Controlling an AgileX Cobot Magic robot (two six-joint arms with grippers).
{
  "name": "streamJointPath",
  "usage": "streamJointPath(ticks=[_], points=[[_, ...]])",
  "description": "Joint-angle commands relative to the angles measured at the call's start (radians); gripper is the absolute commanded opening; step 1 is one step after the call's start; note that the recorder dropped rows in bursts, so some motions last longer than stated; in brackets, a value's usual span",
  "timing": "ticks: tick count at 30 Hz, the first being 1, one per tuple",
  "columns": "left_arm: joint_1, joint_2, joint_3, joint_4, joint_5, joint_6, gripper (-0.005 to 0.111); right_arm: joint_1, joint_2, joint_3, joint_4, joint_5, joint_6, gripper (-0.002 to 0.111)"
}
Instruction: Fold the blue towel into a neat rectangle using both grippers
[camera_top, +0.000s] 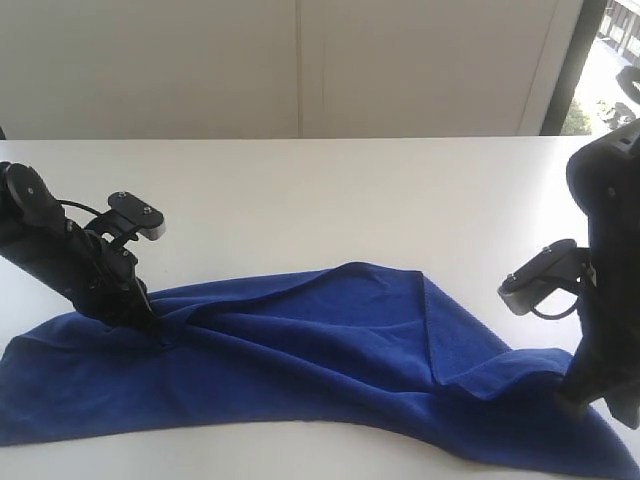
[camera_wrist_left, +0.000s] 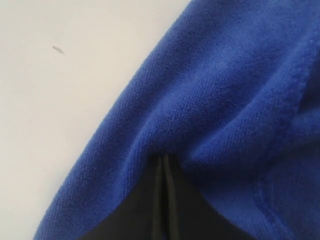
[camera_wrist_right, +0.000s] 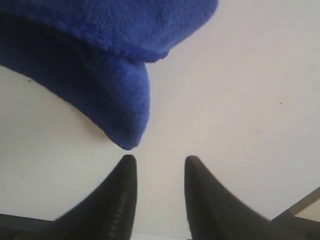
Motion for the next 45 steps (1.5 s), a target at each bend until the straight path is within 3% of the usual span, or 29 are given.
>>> streamJointPath(ticks=[1,7,10,15,18,25,43,45], points=[[0.012,0.034,0.017,0.046,0.006,0.003,0.000,-0.002,-0.009,0.016,0.005,-0.008,0.005,0.032],[0.012,0.034,0.017,0.046,0.006,0.003,0.000,0.000,-0.043,-0.003,0.202,-0.187,-0.077,0.032],[0.012,0.034,0.017,0.046,0.008,0.003,0.000,0.000,-0.056,-0.005,0.358,-0.277,-0.253,0.033],[0.012,0.034,0.017,0.046,0.020,0.003,0.000,0.012,-0.056,-0.005,0.549,-0.391,-0.566,0.046],[0.012,0.034,0.017,0.046,0.027,0.003,0.000,0.028,-0.056,-0.005,0.526,-0.406,-0.630,0.051],[0.012,0.034,0.017,0.046,0.029,0.003,0.000,0.028,-0.056,0.025,0.540,-0.392,-0.752,0.052],[0.012,0.034,0.017,0.046,0.031,0.003,0.000,0.074,0.020,0.084,0.530,-0.506,-0.759,0.051],[0.012,0.034,0.017,0.046,0.031,0.003,0.000,0.074,0.047,0.084,0.509,-0.517,-0.737,0.044]])
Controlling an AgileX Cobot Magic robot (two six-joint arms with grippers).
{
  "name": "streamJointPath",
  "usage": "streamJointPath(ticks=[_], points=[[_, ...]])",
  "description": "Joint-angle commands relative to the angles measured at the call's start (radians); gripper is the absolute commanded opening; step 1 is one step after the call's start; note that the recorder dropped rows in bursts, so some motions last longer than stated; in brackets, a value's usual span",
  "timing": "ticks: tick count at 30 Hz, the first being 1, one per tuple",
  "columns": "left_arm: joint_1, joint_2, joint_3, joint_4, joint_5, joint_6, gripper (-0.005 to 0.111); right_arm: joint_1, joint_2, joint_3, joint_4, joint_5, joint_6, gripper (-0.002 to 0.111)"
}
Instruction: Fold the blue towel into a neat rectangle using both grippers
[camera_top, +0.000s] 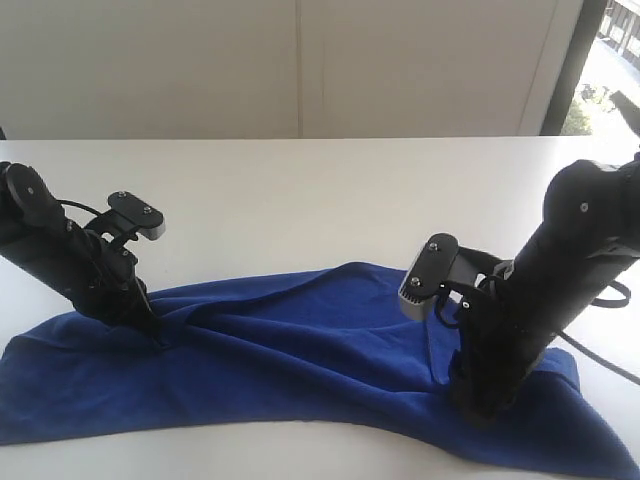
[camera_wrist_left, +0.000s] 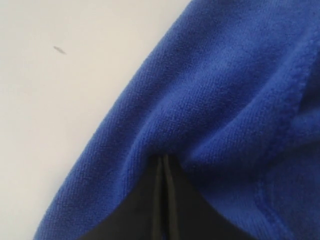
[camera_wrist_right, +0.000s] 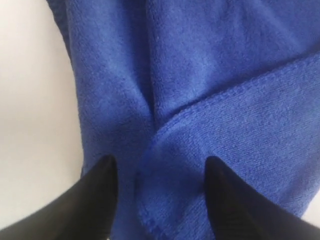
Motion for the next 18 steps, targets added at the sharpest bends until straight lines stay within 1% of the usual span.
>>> streamJointPath(ticks=[1,2,3,5,7,8,9,10,12,15,18], points=[[0.012,0.033,0.017,0.044,0.032,0.003,0.000,0.004,0.028,0.006,-0.023,-0.039,0.013,0.035],[0.012,0.033,0.017,0.044,0.035,0.003,0.000,0.004,0.025,0.006,-0.023,-0.044,0.013,0.032],[0.012,0.033,0.017,0.044,0.035,0.003,0.000,0.004,0.018,0.006,-0.037,-0.058,0.015,0.023],[0.012,0.033,0.017,0.044,0.035,0.003,0.000,0.004,0.012,0.004,-0.082,-0.060,0.026,0.013],[0.012,0.033,0.017,0.044,0.036,0.003,0.000,0.004,-0.004,-0.009,-0.203,-0.078,0.125,0.005],[0.012,0.033,0.017,0.044,0.036,0.003,0.000,0.004,-0.018,-0.032,-0.341,-0.100,0.269,0.001],[0.012,0.033,0.017,0.044,0.036,0.003,0.000,0.004,-0.023,-0.040,-0.405,-0.110,0.343,0.000],[0.012,0.033,0.017,0.044,0.036,0.003,0.000,0.004,-0.028,-0.059,-0.570,-0.144,0.460,0.000],[0.012,0.033,0.017,0.044,0.036,0.003,0.000,-0.003,-0.018,-0.072,-0.758,-0.213,0.573,0.000],[0.012,0.033,0.017,0.044,0.038,0.003,0.000,-0.047,0.056,-0.085,-0.914,-0.289,0.678,0.000],[0.012,0.033,0.017,0.044,0.038,0.003,0.000,-0.085,0.138,-0.116,-1.050,-0.301,0.782,0.000]])
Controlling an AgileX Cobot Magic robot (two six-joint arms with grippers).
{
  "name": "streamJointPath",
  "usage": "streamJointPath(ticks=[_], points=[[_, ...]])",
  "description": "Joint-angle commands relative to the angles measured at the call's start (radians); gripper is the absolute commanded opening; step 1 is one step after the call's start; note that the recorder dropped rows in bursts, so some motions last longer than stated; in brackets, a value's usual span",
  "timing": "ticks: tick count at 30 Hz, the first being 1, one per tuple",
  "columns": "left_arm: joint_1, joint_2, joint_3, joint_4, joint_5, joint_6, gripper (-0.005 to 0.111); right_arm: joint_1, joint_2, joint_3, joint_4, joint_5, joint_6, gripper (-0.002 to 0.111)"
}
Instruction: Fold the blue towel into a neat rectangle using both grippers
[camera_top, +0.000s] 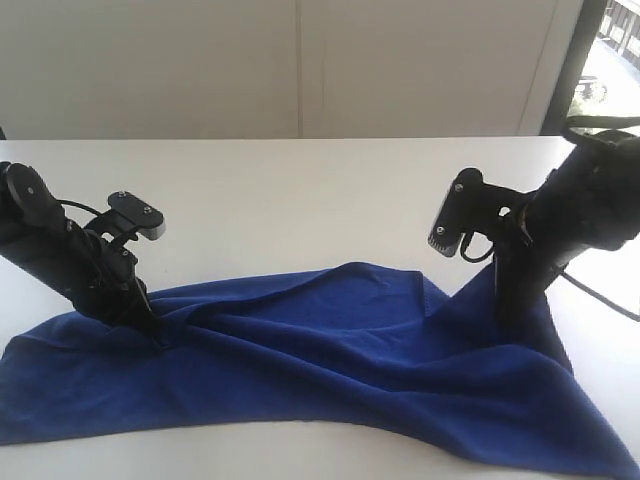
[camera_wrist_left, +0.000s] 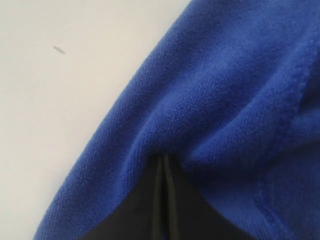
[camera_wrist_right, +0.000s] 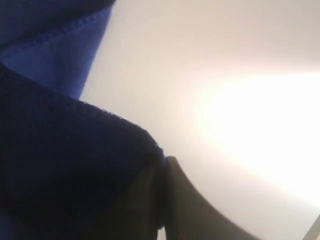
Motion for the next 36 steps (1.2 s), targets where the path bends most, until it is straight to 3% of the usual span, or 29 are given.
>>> streamJointPath(ticks=[1,6,15,21,24,28,30,36], points=[[0.012,0.033,0.017,0.042,0.038,0.003,0.000,-0.057,0.095,-0.046,-0.186,-0.027,0.183,0.000],[0.012,0.033,0.017,0.042,0.038,0.003,0.000,-0.102,0.154,-0.112,-0.393,-0.024,0.407,0.000],[0.012,0.033,0.017,0.042,0.038,0.003,0.000,-0.141,0.218,-0.224,-0.654,-0.042,0.418,0.000],[0.012,0.033,0.017,0.042,0.038,0.003,0.000,-0.166,0.274,-0.260,-0.662,-0.079,0.442,0.000],[0.012,0.033,0.017,0.042,0.038,0.003,0.000,-0.166,0.299,-0.260,-0.662,-0.085,0.490,0.010],[0.012,0.033,0.017,0.042,0.024,0.003,0.000,-0.166,0.303,-0.263,-0.666,-0.083,0.523,0.044],[0.012,0.033,0.017,0.042,0.006,0.003,0.000,-0.166,0.288,-0.271,-0.666,-0.062,0.532,0.056],[0.012,0.004,0.011,0.042,-0.045,0.010,0.000,-0.123,0.126,-0.283,-0.643,0.027,0.781,0.053]])
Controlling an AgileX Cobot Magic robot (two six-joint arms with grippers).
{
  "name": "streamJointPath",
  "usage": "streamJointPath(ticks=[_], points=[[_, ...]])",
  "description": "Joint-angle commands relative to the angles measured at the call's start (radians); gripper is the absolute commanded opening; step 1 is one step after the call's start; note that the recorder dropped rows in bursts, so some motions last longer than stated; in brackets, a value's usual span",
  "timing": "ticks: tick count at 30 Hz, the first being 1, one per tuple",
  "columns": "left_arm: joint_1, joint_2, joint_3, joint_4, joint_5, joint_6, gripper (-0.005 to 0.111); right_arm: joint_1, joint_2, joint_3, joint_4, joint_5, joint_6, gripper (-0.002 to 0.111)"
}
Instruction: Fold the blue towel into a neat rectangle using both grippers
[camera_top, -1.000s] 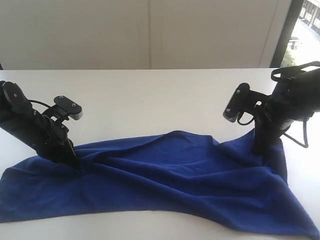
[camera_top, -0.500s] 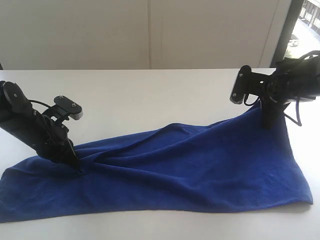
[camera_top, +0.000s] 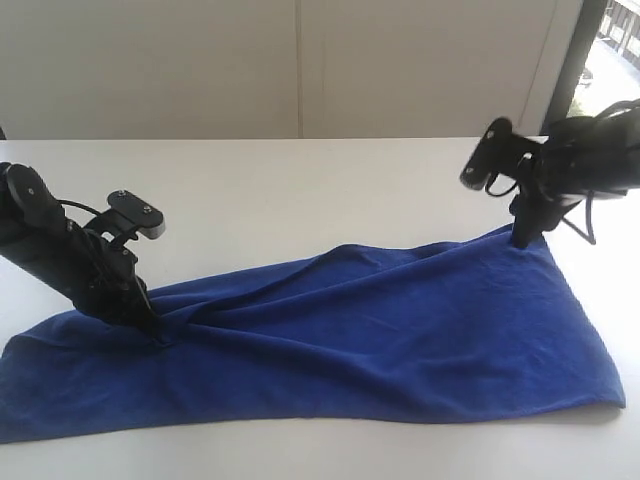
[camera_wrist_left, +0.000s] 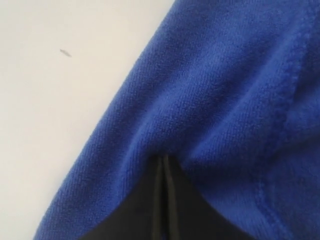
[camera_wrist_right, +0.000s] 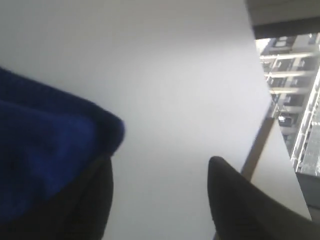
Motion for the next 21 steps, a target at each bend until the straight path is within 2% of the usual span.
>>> streamJointPath(ticks=[1,5,7,10,11,13,15,17,19,21], points=[[0.012,-0.013,0.002,0.043,-0.020,0.010,0.000,0.036,-0.155,-0.012,0.054,0.049,0.166,0.053],[0.012,-0.117,-0.049,0.049,-0.026,0.045,0.000,0.076,-0.274,-0.010,0.287,0.031,0.118,0.053],[0.012,-0.166,-0.075,0.049,-0.027,0.085,0.000,0.095,-0.310,-0.005,0.501,0.037,0.011,0.051],[0.012,-0.213,-0.098,0.049,-0.024,0.099,0.000,0.119,-0.321,0.002,0.941,0.109,-0.289,0.046],[0.012,-0.227,-0.099,0.049,-0.019,0.099,0.002,0.128,-0.318,0.007,1.097,0.154,-0.446,0.042],[0.012,-0.245,-0.099,0.049,0.039,0.099,0.010,0.145,-0.304,0.026,1.356,0.250,-0.715,0.035],[0.012,-0.250,-0.099,0.049,0.152,0.119,0.027,0.156,-0.281,0.040,1.537,0.342,-0.904,0.027],[0.012,-0.250,-0.097,0.050,0.264,0.173,0.047,0.164,-0.258,0.059,1.613,0.385,-0.964,0.022],[0.012,-0.243,-0.083,0.049,0.322,0.264,0.068,0.164,-0.234,0.074,1.615,0.370,-0.964,0.017],[0.012,-0.240,-0.068,0.049,0.358,0.354,0.073,0.164,-0.212,0.084,1.615,0.346,-0.964,0.015]])
